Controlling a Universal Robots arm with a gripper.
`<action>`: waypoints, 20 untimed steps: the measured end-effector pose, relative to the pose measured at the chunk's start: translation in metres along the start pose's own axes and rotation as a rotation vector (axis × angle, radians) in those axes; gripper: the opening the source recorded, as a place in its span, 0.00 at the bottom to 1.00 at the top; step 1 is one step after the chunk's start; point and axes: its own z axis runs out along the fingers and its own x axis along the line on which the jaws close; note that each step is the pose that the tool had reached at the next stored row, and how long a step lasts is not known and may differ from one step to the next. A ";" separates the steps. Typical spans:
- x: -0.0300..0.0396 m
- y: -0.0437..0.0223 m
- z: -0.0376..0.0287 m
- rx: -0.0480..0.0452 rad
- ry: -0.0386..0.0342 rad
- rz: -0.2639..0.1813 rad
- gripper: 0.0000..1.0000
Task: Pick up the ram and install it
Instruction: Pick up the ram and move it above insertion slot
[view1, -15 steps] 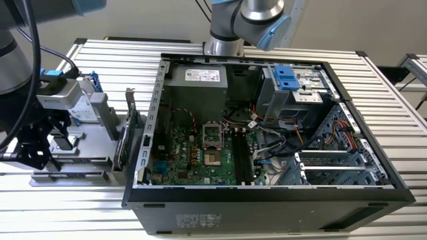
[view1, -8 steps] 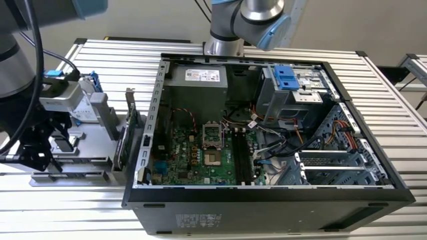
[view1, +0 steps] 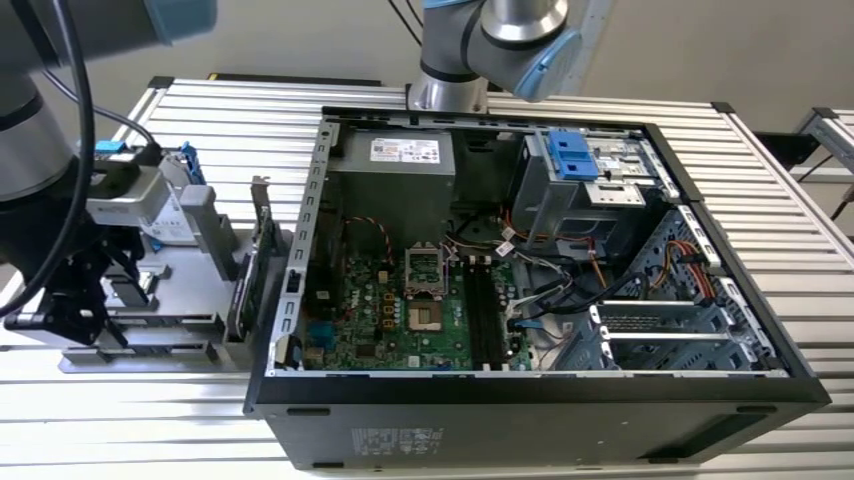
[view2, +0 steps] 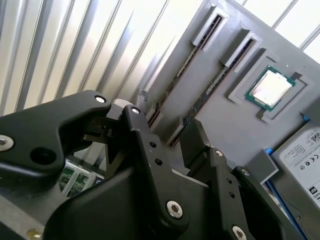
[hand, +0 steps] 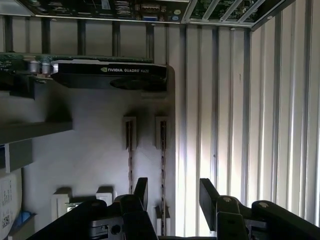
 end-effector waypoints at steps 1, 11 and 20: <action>0.0001 0.0000 0.0006 0.0000 -0.0003 0.000 1.00; 0.0006 -0.0001 0.0067 -0.0001 -0.0034 0.000 1.00; 0.0014 -0.0003 0.0146 -0.0001 -0.0054 0.000 1.00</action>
